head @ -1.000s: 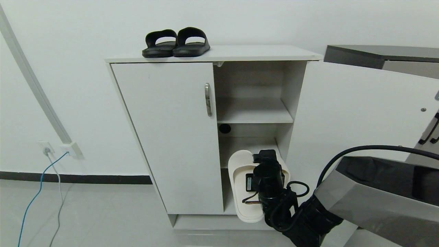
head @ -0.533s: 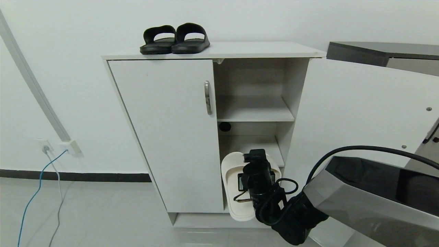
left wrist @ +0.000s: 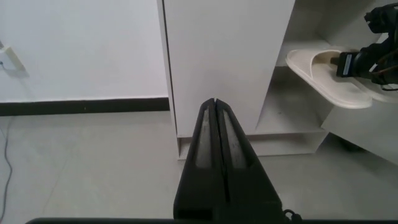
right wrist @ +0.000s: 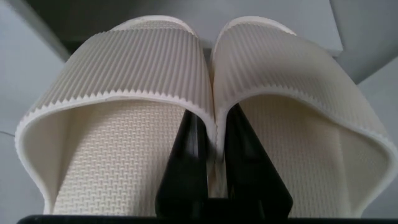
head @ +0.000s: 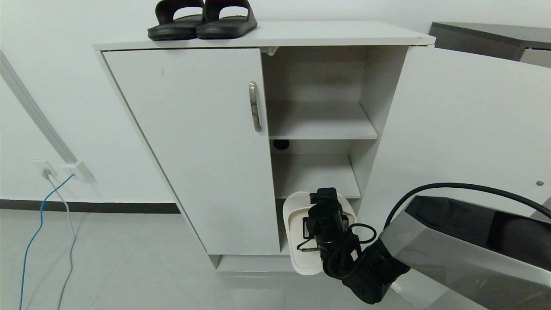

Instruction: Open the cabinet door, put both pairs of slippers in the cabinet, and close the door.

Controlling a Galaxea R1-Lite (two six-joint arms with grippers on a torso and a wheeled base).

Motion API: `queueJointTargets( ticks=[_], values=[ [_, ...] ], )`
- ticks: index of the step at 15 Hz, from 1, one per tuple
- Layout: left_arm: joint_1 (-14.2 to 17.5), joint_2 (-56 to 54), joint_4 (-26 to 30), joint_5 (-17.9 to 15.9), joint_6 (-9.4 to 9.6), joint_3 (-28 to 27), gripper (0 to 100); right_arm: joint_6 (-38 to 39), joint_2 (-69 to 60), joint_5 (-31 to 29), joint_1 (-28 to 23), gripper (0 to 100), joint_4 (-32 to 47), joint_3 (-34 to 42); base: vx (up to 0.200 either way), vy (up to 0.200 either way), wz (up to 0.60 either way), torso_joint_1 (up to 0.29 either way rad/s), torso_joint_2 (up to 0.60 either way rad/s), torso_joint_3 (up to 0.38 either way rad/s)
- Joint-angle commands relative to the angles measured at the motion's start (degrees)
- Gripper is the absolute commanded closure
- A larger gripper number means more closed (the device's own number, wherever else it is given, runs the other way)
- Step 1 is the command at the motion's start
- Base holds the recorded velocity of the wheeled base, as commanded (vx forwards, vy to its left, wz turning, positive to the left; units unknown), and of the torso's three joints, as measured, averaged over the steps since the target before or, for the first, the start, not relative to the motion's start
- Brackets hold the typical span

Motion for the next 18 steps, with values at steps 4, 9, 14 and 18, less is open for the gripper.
queueJointTargets(
  ticks=[4, 9, 14, 18],
  values=[
    [0.02, 0.02, 0.04, 0.01, 0.0, 0.01, 100, -2.84, 1.11, -2.62, 0.35, 100, -3.07, 0.19, 0.0, 0.0, 0.0, 0.002, 0.0, -0.198],
    [0.02, 0.02, -0.04, 0.01, 0.0, 0.01, 100, -14.88, 2.96, -2.71, 0.0, 100, -22.32, 3.7, 0.0, 0.0, 0.0, 0.0, 0.0, -0.182],
    [0.02, 0.11, -0.04, 0.01, -0.09, 0.01, 100, -15.41, 3.04, -2.71, -0.27, 100, -23.37, 3.61, 0.04, 0.0, 0.0, 0.004, 0.0, -0.012],
    [0.11, 0.11, 0.04, 0.01, 0.0, 0.01, 100, -15.41, 2.78, -2.71, -0.62, 100, -23.37, 3.44, 0.2, 0.0, 0.0, -0.001, 0.0, 0.001]
  ],
)
